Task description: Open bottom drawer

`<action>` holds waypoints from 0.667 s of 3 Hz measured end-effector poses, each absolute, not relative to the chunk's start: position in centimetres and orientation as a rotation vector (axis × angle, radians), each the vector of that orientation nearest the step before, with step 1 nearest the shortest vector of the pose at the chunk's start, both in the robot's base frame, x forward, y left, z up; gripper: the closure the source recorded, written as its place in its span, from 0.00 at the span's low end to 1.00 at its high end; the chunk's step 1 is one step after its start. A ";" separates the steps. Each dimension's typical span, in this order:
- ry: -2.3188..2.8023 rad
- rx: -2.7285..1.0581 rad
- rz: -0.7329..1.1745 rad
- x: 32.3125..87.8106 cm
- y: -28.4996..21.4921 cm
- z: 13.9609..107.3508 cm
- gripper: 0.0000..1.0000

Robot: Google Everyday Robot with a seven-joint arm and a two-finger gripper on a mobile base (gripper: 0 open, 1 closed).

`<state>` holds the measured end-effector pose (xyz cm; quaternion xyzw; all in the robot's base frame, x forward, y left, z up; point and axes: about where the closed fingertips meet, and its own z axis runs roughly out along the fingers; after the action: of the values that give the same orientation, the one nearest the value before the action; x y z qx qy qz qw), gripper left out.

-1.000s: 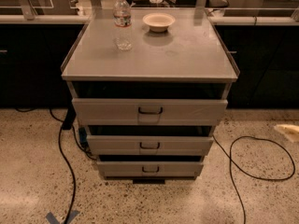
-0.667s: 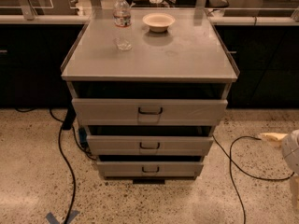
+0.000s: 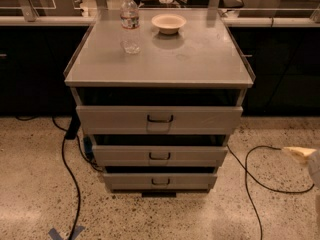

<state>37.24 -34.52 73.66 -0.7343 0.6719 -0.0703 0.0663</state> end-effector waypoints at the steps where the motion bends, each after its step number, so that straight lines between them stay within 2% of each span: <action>1: 2.035 -2.141 -0.177 36.5 -36.8 71.8 0.00; 2: 2.030 -2.178 -0.165 36.3 -36.3 70.3 0.00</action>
Offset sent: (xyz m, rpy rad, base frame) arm -0.0058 -0.0179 -0.0141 0.0419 -0.0151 -0.0262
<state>36.28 -36.34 70.32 -0.7281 0.6786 -0.0551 0.0795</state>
